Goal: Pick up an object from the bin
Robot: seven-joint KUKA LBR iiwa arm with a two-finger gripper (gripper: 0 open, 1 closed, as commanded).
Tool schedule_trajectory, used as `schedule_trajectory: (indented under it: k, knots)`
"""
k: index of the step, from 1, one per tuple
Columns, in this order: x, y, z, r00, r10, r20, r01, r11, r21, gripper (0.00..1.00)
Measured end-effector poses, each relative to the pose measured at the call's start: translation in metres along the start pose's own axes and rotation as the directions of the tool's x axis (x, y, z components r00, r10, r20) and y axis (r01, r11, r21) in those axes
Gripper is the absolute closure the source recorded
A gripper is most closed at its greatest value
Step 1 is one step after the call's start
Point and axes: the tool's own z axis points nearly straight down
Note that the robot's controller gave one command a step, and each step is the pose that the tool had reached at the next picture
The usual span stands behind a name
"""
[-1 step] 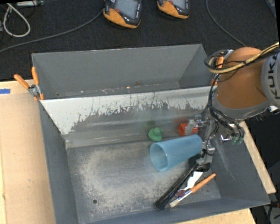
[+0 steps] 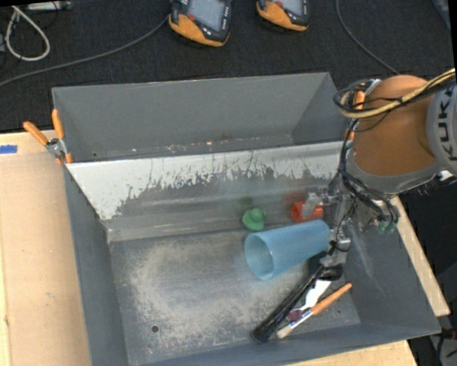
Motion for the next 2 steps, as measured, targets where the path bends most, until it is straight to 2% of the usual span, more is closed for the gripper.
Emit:
schedule_trajectory:
  k: [1,2]
  knots:
    - [0.040,0.008,0.083,0.953,-0.304,-0.004,0.304,0.953,-0.004,0.00]
    - [0.001,0.010,0.041,0.932,-0.363,0.001,0.363,0.932,-0.001,0.00]
